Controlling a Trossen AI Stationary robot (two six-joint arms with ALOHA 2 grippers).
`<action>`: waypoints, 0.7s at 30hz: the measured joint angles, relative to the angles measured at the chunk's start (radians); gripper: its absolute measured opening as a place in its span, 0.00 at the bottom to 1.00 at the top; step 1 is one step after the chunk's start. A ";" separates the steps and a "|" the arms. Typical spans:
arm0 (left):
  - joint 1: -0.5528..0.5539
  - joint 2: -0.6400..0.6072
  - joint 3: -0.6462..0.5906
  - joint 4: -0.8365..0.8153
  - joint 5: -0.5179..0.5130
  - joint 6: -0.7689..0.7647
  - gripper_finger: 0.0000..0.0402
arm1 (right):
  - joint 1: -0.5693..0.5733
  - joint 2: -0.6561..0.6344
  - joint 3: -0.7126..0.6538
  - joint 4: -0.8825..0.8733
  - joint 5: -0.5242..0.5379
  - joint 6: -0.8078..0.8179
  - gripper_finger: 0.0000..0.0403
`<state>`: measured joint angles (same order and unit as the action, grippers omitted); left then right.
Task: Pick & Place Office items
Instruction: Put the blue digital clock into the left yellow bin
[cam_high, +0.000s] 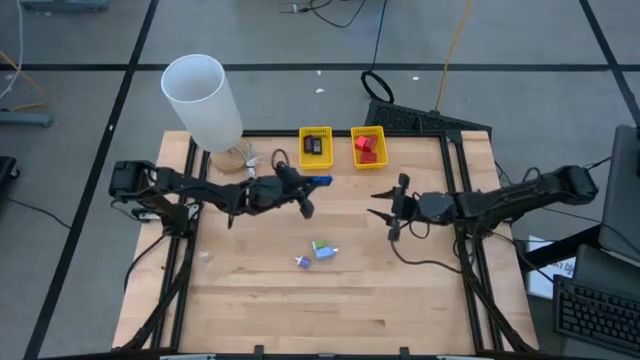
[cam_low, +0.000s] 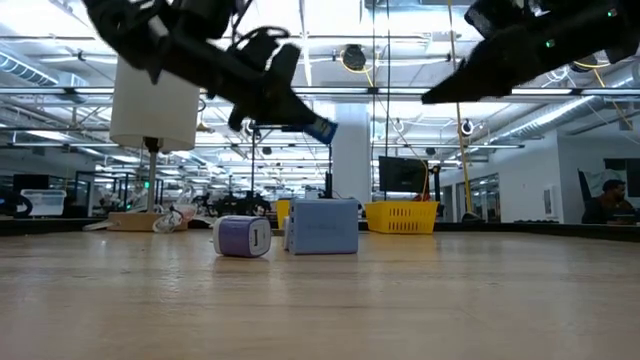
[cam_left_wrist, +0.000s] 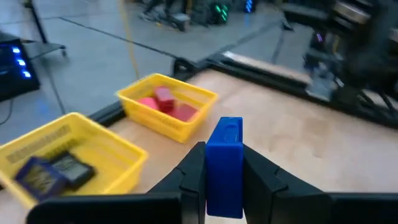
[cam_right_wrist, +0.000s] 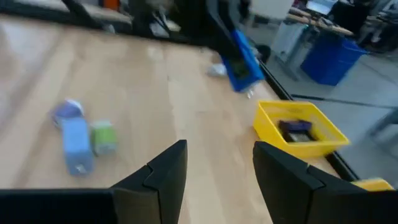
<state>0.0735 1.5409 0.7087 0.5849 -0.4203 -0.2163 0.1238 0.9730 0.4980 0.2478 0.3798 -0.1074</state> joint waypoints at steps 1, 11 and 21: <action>0.014 0.000 -0.026 0.042 -0.001 -0.009 0.16 | -0.005 -0.011 0.002 -0.007 -0.028 0.009 0.43; 0.134 0.011 -0.110 0.169 0.009 -0.047 0.15 | -0.114 -0.037 0.000 -0.033 -0.438 0.093 0.42; 0.213 0.124 -0.095 0.284 0.080 -0.068 0.15 | -0.209 -0.069 -0.001 -0.113 -0.462 0.094 0.42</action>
<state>0.2863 1.6647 0.6140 0.8692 -0.3405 -0.2840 -0.0851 0.9044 0.4973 0.1352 -0.0822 -0.0135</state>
